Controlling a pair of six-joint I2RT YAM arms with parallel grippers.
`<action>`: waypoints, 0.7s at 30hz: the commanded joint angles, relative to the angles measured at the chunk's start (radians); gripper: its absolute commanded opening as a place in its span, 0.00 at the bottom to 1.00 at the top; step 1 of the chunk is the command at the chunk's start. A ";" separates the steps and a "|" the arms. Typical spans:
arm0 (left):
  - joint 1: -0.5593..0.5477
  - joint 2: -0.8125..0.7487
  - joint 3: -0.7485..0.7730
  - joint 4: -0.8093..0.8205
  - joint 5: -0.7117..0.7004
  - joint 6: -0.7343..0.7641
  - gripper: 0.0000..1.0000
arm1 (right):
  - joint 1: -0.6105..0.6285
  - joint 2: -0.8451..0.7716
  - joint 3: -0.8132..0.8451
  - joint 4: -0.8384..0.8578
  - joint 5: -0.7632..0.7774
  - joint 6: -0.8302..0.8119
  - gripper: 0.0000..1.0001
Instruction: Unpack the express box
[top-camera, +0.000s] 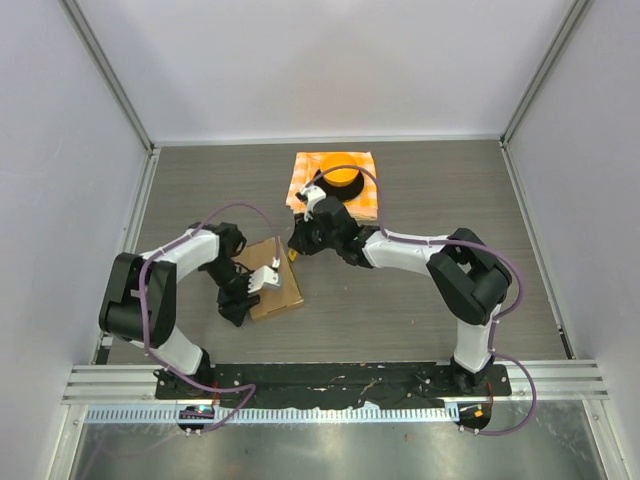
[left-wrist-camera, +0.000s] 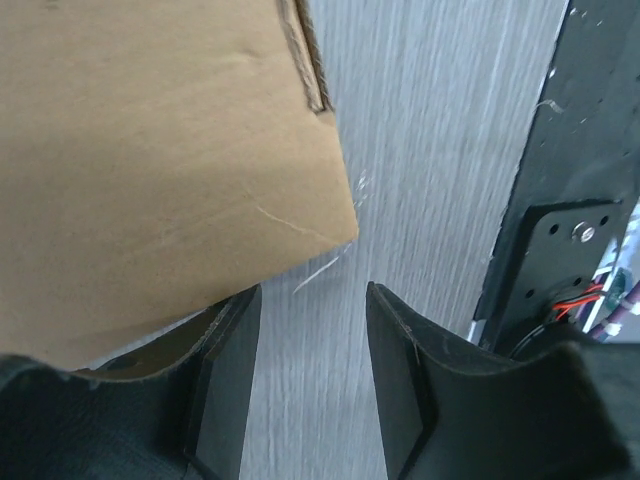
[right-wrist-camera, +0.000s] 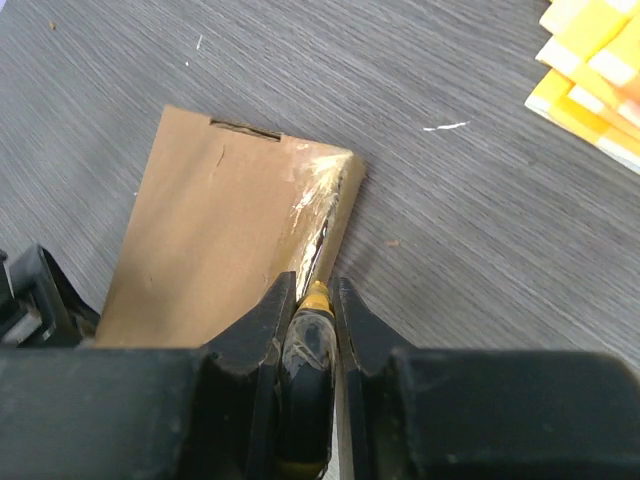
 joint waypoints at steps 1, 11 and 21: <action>-0.045 0.011 0.015 0.012 0.080 -0.081 0.50 | -0.001 0.001 0.067 0.040 -0.007 -0.009 0.01; 0.089 -0.063 0.133 -0.186 0.092 -0.055 0.49 | -0.002 -0.092 0.032 -0.060 0.151 -0.149 0.01; 0.157 -0.024 0.358 -0.139 0.270 -0.234 0.59 | 0.013 -0.097 0.040 0.098 0.206 -0.132 0.01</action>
